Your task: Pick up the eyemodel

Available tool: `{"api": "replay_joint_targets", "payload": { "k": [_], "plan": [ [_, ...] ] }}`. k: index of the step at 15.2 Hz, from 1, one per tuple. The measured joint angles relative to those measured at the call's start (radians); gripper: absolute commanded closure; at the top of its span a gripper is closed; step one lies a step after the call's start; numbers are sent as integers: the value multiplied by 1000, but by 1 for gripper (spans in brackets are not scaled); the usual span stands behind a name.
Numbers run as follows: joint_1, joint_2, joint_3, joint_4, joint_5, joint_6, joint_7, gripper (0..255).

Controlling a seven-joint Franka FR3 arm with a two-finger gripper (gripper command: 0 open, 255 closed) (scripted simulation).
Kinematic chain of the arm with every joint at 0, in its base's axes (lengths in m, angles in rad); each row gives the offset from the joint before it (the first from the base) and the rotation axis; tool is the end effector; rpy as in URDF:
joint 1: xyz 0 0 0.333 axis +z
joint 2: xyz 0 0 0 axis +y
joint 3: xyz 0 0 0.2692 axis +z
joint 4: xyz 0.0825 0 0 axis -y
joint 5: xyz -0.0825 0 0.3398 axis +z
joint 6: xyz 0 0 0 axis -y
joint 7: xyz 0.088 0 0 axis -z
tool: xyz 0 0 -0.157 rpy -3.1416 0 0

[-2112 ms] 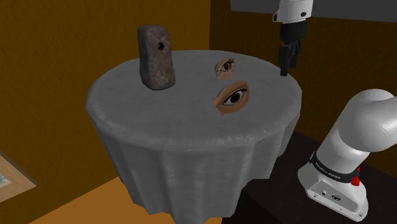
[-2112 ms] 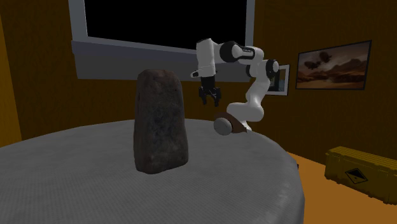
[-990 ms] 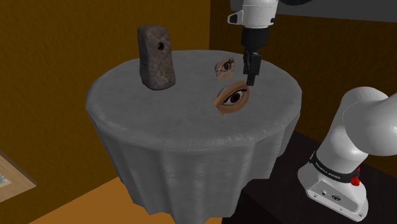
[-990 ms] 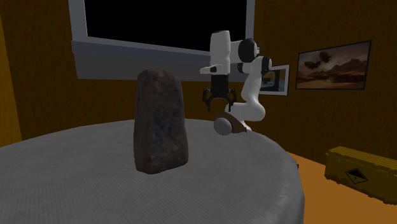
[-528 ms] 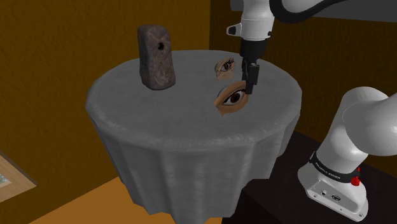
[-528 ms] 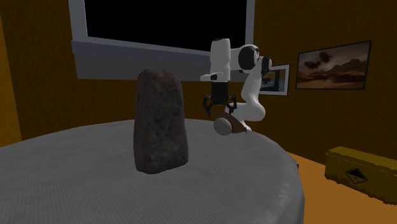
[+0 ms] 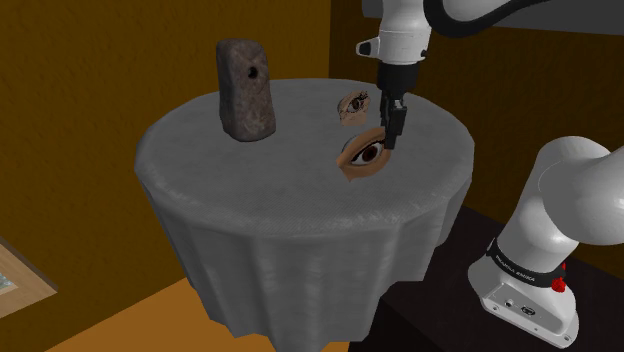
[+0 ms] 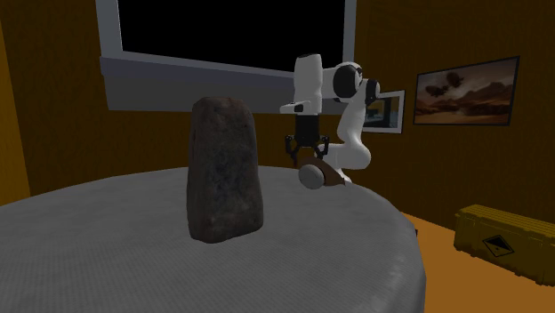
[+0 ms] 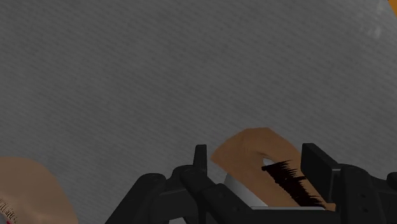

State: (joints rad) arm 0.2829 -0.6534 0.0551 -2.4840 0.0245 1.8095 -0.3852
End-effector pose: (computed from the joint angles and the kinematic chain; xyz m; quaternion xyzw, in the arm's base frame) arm 0.3163 0.1140 0.4301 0.9384 0.3454 -0.0110 0.0046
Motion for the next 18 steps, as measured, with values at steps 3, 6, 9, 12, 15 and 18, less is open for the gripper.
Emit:
{"api": "replay_joint_targets", "payload": {
  "k": [3,6,9,12,15,18],
  "plan": [
    [1,1,2,8,1,-7,3,255],
    [1,2,1,40,1,-40,2,255],
    [0,2,-1,80,-1,-81,2,255],
    [0,9,-1,125,-1,-118,3,255],
    [-1,10,-3,169,-3,-161,1,255],
    [-1,13,-3,204,-3,-193,2,255]
  ]
}}
